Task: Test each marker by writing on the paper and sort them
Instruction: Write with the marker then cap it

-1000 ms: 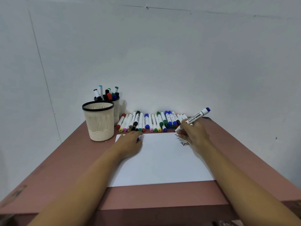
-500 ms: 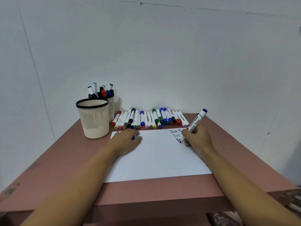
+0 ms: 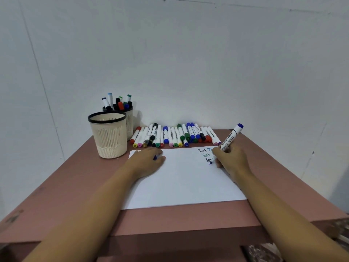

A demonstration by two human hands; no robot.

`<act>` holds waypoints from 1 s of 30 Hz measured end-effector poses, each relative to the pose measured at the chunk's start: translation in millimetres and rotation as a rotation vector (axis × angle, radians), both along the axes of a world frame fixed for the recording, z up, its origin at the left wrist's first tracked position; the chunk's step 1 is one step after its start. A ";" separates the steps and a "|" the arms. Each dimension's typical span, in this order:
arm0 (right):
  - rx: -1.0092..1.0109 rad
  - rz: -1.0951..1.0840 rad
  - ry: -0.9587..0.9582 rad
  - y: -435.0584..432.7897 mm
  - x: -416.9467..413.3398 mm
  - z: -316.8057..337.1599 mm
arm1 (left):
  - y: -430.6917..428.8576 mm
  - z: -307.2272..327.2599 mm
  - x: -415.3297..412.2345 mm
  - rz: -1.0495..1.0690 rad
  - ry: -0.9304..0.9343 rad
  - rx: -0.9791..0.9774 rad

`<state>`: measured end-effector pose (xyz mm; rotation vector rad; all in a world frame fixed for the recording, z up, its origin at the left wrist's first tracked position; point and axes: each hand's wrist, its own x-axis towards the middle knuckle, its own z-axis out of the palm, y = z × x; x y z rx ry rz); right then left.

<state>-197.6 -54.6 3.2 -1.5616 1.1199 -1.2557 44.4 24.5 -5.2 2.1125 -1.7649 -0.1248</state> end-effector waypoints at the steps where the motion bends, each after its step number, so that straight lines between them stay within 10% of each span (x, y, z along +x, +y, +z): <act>1: 0.009 0.012 -0.005 0.6 -0.1 0.9 | -0.2 0.1 -0.2 0.001 -0.001 0.000; 30: -0.016 -0.047 0.056 -3.9 -1.3 -3.7 | 0.3 0.8 -0.4 0.005 -0.016 0.012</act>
